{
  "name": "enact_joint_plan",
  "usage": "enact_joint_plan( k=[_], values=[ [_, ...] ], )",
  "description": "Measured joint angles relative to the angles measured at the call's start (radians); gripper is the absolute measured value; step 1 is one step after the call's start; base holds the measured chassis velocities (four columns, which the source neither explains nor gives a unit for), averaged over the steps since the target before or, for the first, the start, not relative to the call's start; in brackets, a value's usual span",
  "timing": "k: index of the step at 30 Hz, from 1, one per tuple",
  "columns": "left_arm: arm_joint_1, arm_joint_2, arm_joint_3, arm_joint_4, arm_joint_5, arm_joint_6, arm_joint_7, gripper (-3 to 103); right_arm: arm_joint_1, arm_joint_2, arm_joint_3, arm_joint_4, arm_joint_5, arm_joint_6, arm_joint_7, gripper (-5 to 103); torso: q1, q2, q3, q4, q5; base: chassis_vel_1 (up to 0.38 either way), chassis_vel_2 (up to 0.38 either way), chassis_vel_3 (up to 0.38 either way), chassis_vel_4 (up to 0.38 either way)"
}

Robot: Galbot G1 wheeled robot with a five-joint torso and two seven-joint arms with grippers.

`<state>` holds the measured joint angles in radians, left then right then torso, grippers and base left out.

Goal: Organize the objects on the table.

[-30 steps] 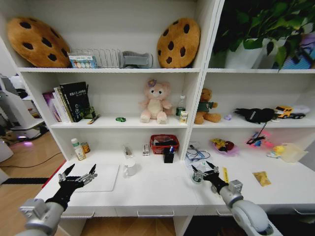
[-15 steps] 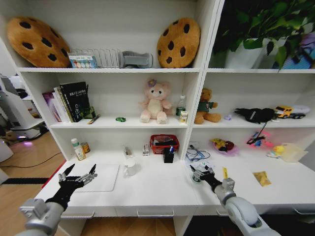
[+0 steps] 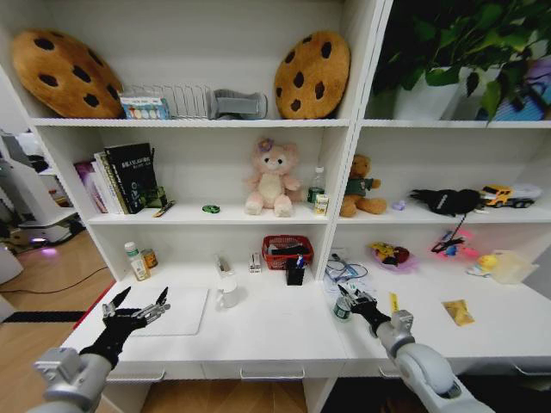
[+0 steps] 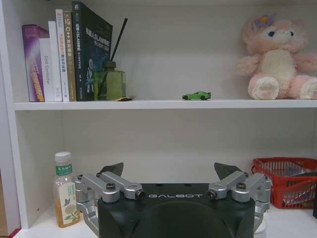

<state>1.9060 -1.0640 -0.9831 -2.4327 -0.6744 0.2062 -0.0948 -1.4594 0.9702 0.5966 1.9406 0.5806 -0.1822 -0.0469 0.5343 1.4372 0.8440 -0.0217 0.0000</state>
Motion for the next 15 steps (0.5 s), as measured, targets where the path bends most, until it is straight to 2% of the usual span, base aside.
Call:
enact_joint_plan(
  k=[8, 11, 13, 14, 15],
  values=[
    [0.000, 0.000, 0.000, 0.000, 0.000, 0.000, 0.000, 100, -0.029, 0.002, 0.029, 0.065, 0.051, -0.002, 0.017, 31, 0.000, 0.000, 0.000, 0.0002, 0.0001, 0.000, 0.000, 0.000, 0.000],
    [0.000, 0.000, 0.000, 0.000, 0.000, 0.000, 0.000, 100, -0.096, 0.004, 0.084, 0.144, 0.082, -0.007, 0.015, 31, 0.000, 0.000, 0.000, 0.0007, -0.0001, 0.000, 0.000, 0.000, 0.000],
    [0.000, 0.000, 0.000, 0.000, 0.000, 0.000, 0.000, 100, -0.257, 0.042, 0.196, 0.231, 0.083, 0.021, -0.049, 31, 0.000, 0.000, 0.000, -0.0003, 0.0001, 0.000, 0.000, 0.000, 0.000],
    [0.000, 0.000, 0.000, 0.000, 0.000, 0.000, 0.000, 100, -0.257, 0.042, 0.196, 0.231, 0.083, 0.021, -0.049, 31, 0.000, 0.000, 0.000, -0.0003, 0.0001, 0.000, 0.000, 0.000, 0.000],
    [0.000, 0.000, 0.000, 0.000, 0.000, 0.000, 0.000, 100, -0.340, 0.061, 0.234, 0.265, 0.082, 0.048, -0.075, 31, 0.000, 0.000, 0.000, -0.0009, -0.0002, 0.000, 0.000, 0.000, 0.000]
  ],
)
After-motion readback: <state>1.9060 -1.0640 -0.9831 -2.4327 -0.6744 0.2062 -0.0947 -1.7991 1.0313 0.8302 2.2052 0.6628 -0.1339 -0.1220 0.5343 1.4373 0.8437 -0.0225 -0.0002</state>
